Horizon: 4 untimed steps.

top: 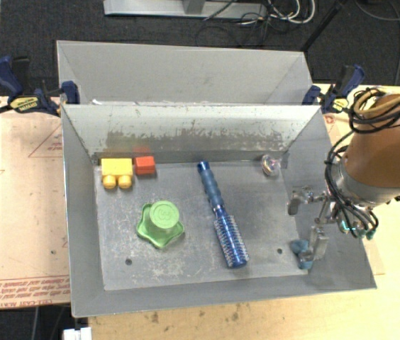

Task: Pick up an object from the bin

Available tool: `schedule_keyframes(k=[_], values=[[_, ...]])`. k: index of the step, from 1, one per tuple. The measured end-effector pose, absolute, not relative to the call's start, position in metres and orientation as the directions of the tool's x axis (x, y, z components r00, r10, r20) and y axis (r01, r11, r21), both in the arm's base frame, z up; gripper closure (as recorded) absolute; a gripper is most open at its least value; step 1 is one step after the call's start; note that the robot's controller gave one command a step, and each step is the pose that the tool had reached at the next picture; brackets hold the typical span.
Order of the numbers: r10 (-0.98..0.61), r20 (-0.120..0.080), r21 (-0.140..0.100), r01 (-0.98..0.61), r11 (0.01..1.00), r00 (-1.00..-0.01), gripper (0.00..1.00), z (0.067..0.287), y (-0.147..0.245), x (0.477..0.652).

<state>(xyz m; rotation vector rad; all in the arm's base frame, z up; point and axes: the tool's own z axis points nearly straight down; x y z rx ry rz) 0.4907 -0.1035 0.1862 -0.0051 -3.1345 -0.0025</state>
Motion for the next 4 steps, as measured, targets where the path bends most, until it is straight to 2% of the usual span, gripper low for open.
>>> schedule_keyframes(k=[1, 2, 3, 4], values=[[-0.172, 0.003, 0.003, -0.172, 0.985, -0.985, 0.0, 0.067, -0.148, 0.507], [-0.176, -0.002, 0.001, -0.176, 0.984, -0.984, 1.0, 0.07, -0.147, 0.509], [-0.23, -0.01, -0.004, -0.23, 0.973, -0.973, 1.0, 0.209, -0.14, 0.496], [-0.23, -0.003, 0.0, -0.23, 0.973, -0.973, 0.0, 0.204, -0.139, 0.495]])
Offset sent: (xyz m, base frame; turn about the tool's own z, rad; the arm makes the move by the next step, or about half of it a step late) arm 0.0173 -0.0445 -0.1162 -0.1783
